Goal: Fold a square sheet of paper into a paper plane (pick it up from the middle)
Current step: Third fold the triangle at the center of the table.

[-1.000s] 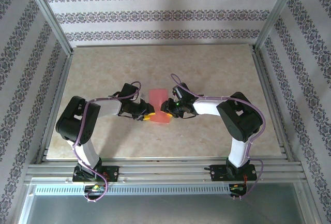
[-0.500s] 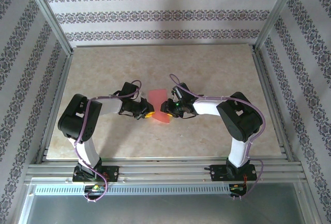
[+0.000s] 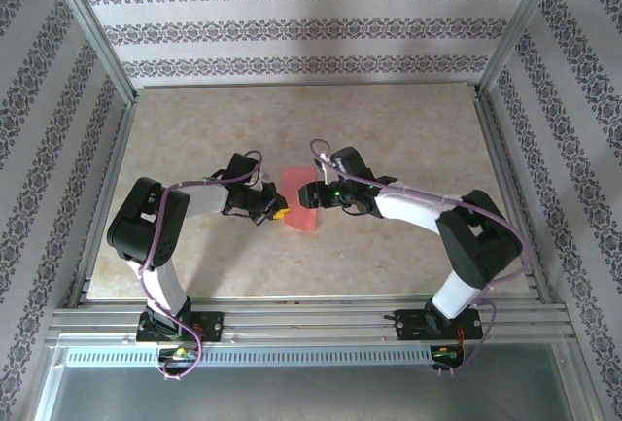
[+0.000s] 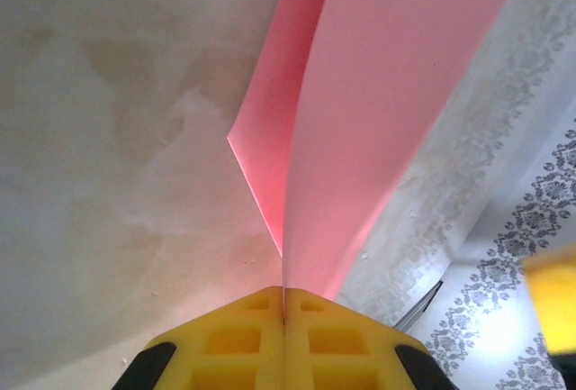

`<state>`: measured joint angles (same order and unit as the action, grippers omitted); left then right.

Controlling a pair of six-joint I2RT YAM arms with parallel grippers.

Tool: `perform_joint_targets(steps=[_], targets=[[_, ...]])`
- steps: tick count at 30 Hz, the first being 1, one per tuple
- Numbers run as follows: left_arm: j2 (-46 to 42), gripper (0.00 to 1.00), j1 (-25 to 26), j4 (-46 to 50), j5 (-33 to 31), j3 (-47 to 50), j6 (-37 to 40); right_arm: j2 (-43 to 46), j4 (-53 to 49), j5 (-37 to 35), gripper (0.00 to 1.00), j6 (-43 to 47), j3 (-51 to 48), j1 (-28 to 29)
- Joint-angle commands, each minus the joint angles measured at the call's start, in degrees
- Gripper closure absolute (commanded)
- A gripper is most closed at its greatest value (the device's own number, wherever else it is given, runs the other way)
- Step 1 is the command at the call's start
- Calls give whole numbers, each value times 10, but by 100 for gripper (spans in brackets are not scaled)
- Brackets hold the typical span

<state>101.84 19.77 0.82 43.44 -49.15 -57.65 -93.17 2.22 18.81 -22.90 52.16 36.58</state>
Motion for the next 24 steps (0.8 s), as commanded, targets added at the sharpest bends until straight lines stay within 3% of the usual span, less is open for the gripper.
perform_joint_targets(steps=[1,9,18,24], targets=[[-23,97,-4,1,-14,3,-47,32,18,-86,41,169,-31,42],[-24,96,-1,3,-21,1,-76,23,67,-160,38,311,-46,119],[-24,96,-1,4,-21,1,-77,-40,69,-201,36,383,-29,158],[-23,96,0,1,-19,2,-78,-67,75,-212,39,381,-12,161]])
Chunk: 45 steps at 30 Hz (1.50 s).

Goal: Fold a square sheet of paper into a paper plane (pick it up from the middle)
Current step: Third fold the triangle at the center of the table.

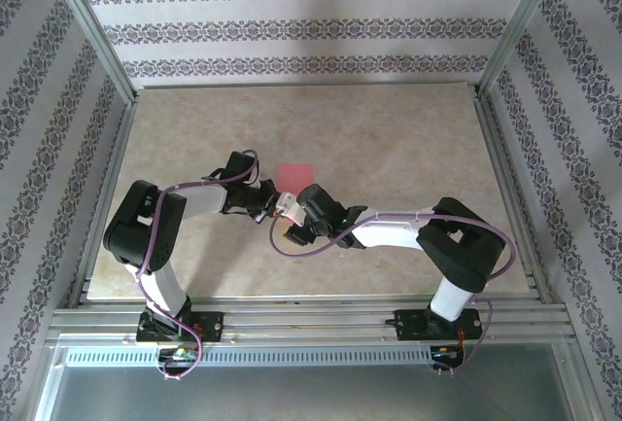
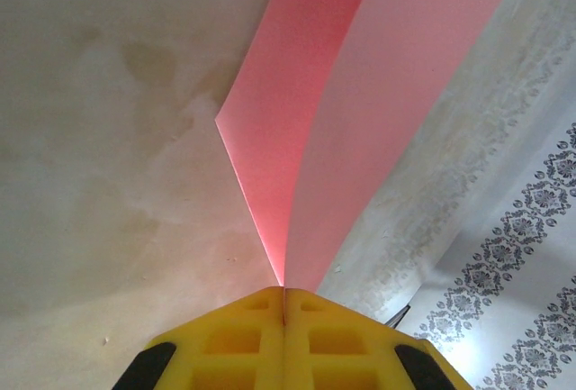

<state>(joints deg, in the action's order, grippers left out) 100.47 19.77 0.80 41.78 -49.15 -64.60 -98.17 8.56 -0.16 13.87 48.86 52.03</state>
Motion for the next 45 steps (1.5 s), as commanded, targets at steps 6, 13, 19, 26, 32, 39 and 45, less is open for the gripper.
perform_joint_targets(steps=[6,13,19,26,32,39,45], targets=[[-7,96,0,-5,0,5,-11,-21,35,-6,66,-3,22,0],[-8,95,-1,-4,-2,5,-11,-14,31,7,87,-5,10,0],[-19,82,-11,17,-5,3,6,-7,25,27,98,-19,5,-7],[-71,61,-81,97,-29,-3,90,6,16,127,99,-75,-6,-33],[-77,60,-73,52,-4,-24,105,5,25,214,100,-135,-13,-50],[-11,70,-26,23,4,-65,110,0,59,257,99,-184,-26,-51],[55,77,-11,79,-28,-119,147,-3,76,273,99,-207,-32,-53]])
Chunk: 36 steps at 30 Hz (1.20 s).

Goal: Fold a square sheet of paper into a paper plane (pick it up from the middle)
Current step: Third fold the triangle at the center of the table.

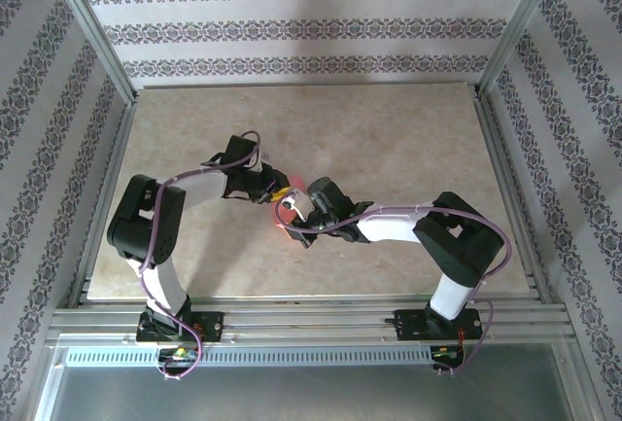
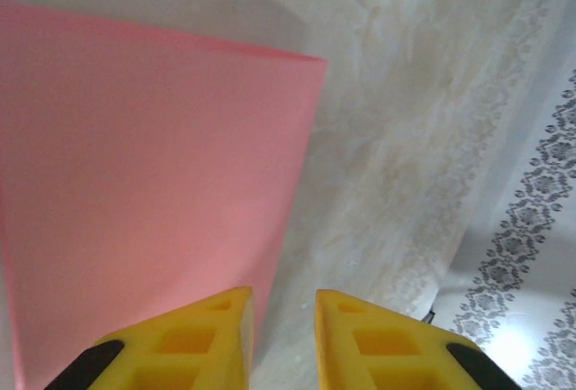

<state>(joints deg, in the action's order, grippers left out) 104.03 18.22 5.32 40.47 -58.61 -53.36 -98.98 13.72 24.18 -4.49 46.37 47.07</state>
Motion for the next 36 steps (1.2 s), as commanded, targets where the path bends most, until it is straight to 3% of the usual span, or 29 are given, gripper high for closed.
perform_joint_targets(steps=[1,16,36], targets=[[27,78,6,40,-18,-32,40,4,26,33,99,-26,-5,-4],[116,83,11,117,-31,-123,103,-16,32,25,98,-58,3,-25],[144,88,14,157,-44,-133,135,-46,10,-21,97,-134,18,-60]])
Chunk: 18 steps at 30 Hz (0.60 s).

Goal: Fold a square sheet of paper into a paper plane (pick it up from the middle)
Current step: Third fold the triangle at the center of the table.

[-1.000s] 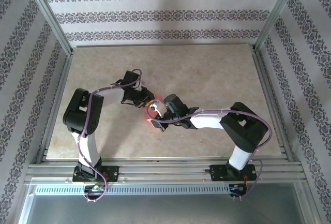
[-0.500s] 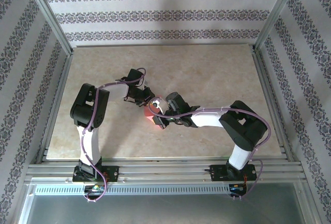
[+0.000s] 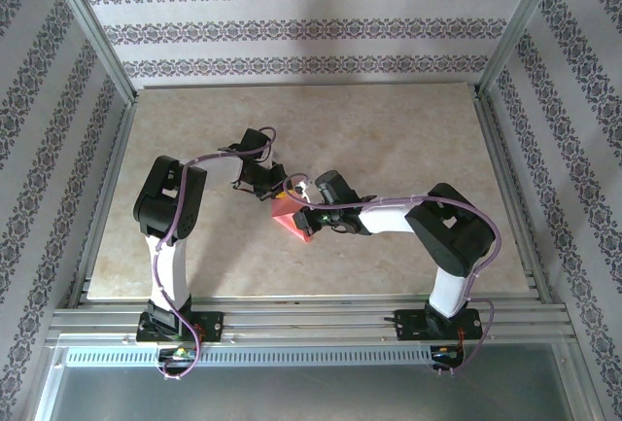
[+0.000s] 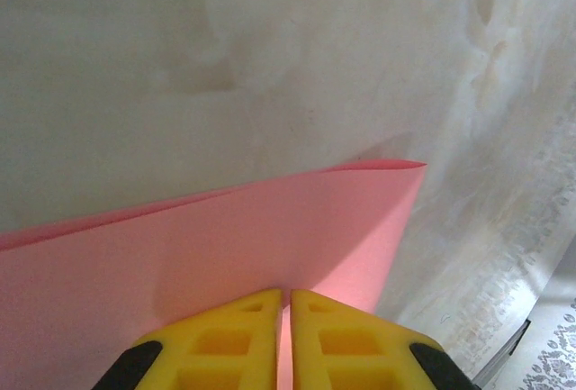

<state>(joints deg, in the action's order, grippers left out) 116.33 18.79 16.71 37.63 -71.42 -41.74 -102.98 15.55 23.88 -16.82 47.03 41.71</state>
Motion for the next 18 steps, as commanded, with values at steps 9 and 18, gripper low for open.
perform_joint_targets(steps=[9,18], targets=[[22,89,8,44,-16,-4,21,-8,-24,-50,97,-12,18,-10],[25,89,8,45,-16,-5,23,-11,-38,-71,96,-13,22,-11]])
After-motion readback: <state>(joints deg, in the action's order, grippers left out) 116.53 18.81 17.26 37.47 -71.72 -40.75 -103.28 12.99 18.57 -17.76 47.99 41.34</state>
